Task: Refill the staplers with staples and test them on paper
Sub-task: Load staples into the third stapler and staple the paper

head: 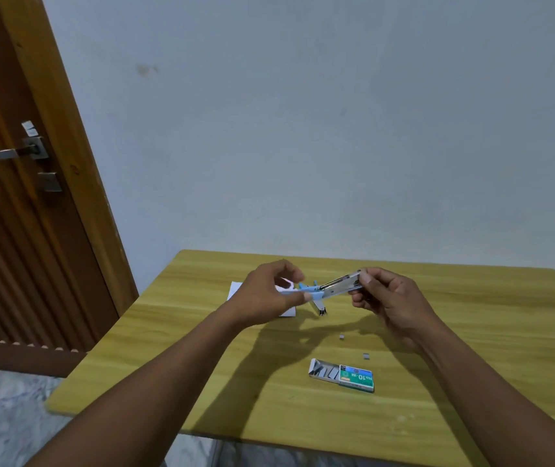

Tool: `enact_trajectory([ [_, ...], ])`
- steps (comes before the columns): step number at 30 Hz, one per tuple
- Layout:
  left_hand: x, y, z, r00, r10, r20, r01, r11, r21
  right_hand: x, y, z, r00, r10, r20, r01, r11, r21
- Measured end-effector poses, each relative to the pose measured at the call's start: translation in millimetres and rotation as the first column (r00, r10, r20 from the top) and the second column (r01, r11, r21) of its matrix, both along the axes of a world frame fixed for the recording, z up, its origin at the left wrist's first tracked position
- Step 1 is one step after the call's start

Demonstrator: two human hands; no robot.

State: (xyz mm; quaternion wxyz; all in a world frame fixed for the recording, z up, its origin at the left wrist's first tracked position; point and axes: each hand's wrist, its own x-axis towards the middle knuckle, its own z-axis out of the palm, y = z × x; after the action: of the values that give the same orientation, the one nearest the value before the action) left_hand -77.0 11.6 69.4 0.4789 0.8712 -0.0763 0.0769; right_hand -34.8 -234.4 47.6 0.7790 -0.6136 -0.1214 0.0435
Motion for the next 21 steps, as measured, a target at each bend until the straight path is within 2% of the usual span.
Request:
enact_trajectory([
  [3, -3, -12, 3, 0.989, -0.123, 0.081, 0.115, 0.988, 0.100, -4, 7, 4, 0.996, 0.083, 0.045, -0.079, 0.993, -0.087],
  [9, -8, -26, -11, 0.951, -0.137, 0.278, 0.082, 0.976, 0.200, -8, 17, 1, 0.995, 0.093, 0.019, -0.092, 0.993, -0.074],
  [15, -8, -25, -15, 0.944, -0.170, 0.282, 0.094, 0.960, 0.264, -10, 20, -3, 0.996, 0.085, 0.007, -0.084, 0.993, -0.078],
  [21, -8, -23, -18, 0.955, -0.091, 0.281, 0.021, 0.970, 0.242, -8, 22, -7, 0.998, 0.055, 0.024, -0.053, 0.997, -0.052],
])
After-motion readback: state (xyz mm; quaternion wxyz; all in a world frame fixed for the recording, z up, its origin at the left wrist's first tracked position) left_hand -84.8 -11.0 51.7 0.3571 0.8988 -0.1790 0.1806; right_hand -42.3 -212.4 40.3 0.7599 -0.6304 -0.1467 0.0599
